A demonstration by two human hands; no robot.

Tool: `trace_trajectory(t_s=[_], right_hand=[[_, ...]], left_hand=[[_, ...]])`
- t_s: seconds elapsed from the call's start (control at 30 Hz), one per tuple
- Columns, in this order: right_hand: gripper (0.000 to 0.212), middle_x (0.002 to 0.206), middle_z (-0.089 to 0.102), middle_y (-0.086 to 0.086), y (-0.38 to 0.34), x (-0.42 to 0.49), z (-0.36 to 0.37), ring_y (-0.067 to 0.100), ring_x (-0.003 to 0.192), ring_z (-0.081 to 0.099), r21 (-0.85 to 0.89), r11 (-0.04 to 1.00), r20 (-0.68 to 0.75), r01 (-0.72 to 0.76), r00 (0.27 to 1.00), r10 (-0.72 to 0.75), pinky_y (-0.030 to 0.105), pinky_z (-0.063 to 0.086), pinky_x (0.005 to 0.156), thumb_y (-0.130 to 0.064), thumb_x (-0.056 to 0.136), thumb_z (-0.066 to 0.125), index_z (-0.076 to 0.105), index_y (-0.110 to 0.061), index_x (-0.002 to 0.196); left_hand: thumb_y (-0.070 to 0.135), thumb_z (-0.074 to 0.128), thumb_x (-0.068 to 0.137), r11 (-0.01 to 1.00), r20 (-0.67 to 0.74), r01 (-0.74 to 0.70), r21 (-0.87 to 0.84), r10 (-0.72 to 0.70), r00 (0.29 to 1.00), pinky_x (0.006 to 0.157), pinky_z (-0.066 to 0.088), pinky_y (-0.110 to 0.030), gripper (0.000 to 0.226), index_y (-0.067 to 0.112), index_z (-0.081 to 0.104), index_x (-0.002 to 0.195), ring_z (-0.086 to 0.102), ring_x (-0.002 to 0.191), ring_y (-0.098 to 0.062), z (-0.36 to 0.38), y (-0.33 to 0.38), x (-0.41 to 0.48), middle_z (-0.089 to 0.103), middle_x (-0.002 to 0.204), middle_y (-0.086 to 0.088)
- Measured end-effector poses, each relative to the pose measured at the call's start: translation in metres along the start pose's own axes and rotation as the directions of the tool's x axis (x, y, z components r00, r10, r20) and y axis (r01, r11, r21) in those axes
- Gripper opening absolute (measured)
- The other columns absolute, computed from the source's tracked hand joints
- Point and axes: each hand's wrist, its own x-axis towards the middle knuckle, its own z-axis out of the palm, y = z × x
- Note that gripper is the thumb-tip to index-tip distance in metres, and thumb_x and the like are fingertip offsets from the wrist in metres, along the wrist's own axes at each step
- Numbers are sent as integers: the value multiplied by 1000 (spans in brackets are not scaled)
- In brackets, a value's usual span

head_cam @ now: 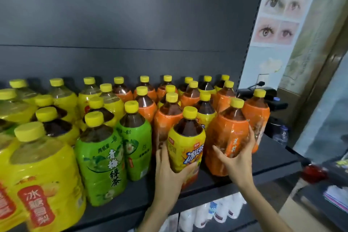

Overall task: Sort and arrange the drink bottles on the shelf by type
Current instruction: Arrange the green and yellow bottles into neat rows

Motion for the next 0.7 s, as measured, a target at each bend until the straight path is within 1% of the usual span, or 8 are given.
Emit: trace_trajectory(t_s=[0.1,0.17,0.27,0.33,0.4,0.5,0.57,0.7], right_hand=[[117,154,20,-5,12,11,-1,16,140,27,-15,1000,59,25,998,-24,48,29,113,-40,64,83,1,-37,148],[117,152,15,-4,16,12,-1,9,139,20,-49,998,91,45,995,-41,38,22,115,-39,66,80,-4,-36,147],[116,149,14,12,17,8,-2,8,133,19,-63,998,109,31,994,-24,24,19,107,-32,71,77,-10,-26,148],[114,149,13,16,20,3,-3,18,136,20,-59,998,124,29,992,-22,26,18,108,-35,73,73,-11,-25,149],[110,152,9,16,24,-5,-5,23,138,18,-72,997,154,35,988,-23,28,16,109,-31,77,71,-13,-27,147],[100,155,3,15,32,-27,-10,28,141,15,-129,991,198,33,980,-7,41,20,114,-14,86,67,-11,-30,147],[91,155,4,13,33,-45,-13,32,142,14,-179,981,191,79,981,-44,50,24,113,-11,88,63,-1,-27,149],[64,152,19,6,7,-81,-2,32,138,25,-209,946,255,248,948,-193,53,35,107,-27,92,55,25,-19,148]], left_hand=[[61,63,73,995,-48,-27,99,32,998,104,27,-25,90,45,2,138,24,130,-9,9,4,-9,25,143,2],[68,55,78,982,-107,-67,178,87,990,103,27,-26,86,43,1,140,23,125,-9,12,3,-13,22,138,2],[72,41,79,973,-124,-31,228,61,990,98,33,-27,82,46,-4,142,30,127,-14,16,9,-20,26,135,1],[73,33,83,962,-128,-36,272,73,989,99,36,-30,78,46,-7,144,32,130,-14,18,9,-25,29,138,1],[68,34,87,957,-100,-51,287,83,992,107,33,-32,74,44,-6,146,27,135,-13,15,7,-33,26,146,3],[40,44,97,946,-28,-16,325,26,999,107,35,-31,65,45,-3,141,30,137,-12,3,0,-49,24,151,6],[29,46,98,920,-45,23,391,-6,999,101,41,-30,64,38,4,146,34,135,-13,-11,-4,-63,29,149,7],[28,44,99,823,-95,3,568,62,994,92,43,-28,52,25,24,147,35,130,-13,-55,6,-80,36,142,7]])
